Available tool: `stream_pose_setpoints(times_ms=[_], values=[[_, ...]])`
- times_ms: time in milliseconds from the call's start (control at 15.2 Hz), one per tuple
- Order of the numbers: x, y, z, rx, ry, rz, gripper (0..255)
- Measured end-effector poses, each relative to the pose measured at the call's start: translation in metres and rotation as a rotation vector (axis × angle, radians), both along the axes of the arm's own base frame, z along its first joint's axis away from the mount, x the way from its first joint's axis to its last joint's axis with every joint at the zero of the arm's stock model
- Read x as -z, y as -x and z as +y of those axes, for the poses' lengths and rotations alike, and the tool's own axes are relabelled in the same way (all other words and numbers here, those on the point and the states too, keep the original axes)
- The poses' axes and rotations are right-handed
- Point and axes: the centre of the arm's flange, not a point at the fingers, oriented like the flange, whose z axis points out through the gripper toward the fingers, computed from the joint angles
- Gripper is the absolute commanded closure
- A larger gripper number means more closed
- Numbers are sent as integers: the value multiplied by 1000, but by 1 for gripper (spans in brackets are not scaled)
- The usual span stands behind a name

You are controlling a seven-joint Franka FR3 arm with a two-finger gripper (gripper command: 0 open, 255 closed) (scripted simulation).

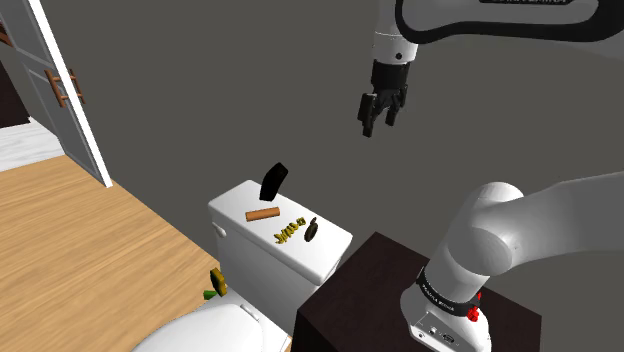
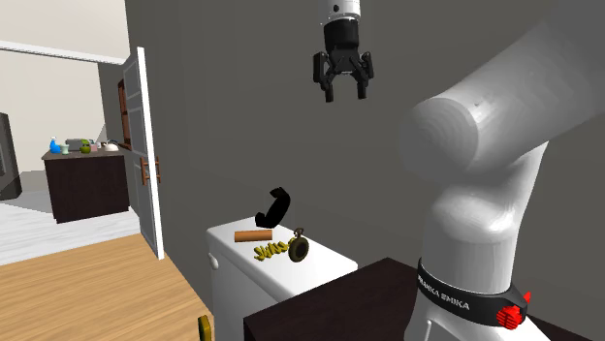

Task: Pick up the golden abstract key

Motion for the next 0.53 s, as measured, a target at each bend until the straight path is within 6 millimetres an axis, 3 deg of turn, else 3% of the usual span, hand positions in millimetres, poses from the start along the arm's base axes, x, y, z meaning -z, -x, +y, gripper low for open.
stream_pose_setpoints(times_ms=[198,528], values=[[15,-8,-2,-25,-5,2,0],[72,-31,-8,-125,-25,4,0]])
